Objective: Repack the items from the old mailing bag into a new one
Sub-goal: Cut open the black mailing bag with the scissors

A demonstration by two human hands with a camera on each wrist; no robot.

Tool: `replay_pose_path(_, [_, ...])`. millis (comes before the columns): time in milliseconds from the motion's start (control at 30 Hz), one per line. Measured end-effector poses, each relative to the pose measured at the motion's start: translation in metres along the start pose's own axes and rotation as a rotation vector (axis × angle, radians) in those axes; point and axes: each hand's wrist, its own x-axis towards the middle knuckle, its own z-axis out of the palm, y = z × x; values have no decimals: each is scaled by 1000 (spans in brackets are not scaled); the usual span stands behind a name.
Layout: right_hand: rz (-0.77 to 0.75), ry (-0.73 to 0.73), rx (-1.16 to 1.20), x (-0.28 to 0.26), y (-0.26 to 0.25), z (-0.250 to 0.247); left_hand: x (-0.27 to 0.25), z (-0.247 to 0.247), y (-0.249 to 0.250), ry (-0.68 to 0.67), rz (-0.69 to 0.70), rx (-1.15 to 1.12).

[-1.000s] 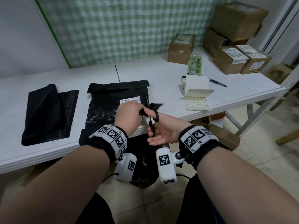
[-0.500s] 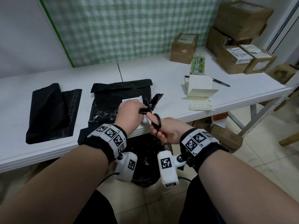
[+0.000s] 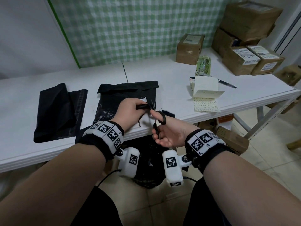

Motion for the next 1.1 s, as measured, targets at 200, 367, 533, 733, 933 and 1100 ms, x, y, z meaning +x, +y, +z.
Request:
replay_pose_path(200, [10,-47,20,-4,-1,-1,2,0,-1,-23,-48,-71])
replay_pose_path(367, [-1,-36,12,-3,-7,4,-2,-3,-4,-100,-63,-167])
replay_pose_path(533, [-12,-50,27,-2,-7,9,-4,-8,-3,-157,-65,-186])
replay_pose_path(733, [-16,-102,6,-4,-5,10,-4,-6,-3,-200,-71,-171])
replay_pose_path(933, [-43,-16,16,-2,-7,11,-5,-5,-2,-216,-75,-199])
replay_pose_path(1100, [-5,-62,-7,-2,-7,14,-6,-8,-2,-200,-79,-204])
